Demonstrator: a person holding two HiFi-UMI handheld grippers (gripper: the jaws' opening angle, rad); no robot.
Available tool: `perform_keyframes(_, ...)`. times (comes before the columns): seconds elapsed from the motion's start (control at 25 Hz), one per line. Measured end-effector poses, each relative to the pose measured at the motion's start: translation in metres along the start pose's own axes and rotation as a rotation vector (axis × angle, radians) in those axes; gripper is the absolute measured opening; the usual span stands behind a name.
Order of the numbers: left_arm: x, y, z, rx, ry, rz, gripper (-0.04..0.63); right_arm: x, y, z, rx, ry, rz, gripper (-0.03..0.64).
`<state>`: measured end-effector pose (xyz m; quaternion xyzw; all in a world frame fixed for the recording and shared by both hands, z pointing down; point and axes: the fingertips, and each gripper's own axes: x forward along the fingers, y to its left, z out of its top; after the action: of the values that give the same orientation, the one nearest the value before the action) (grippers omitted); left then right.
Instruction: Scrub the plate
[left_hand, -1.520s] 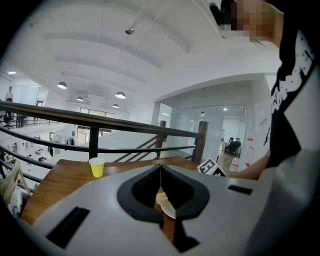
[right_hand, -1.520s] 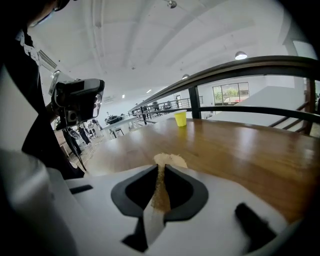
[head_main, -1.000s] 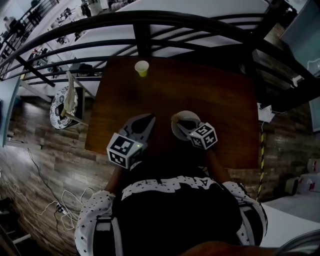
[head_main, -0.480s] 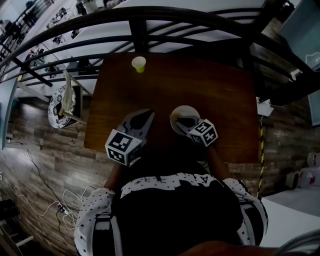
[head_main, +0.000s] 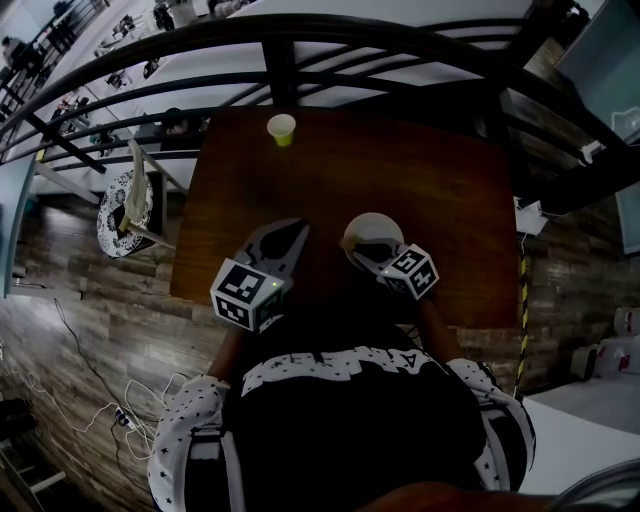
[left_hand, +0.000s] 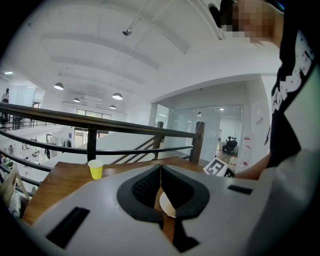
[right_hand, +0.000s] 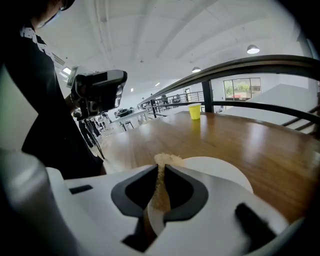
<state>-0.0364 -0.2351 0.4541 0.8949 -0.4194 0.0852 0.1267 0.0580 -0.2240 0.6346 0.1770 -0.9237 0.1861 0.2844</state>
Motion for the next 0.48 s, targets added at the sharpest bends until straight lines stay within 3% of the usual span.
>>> perform_keyframes(0.48, -0.013, 0.010, -0.002, -0.008, 0.001, 0.021, 0.014, -0.001, 0.022, -0.002, 0.002, 0.017, 0.052, 0.049)
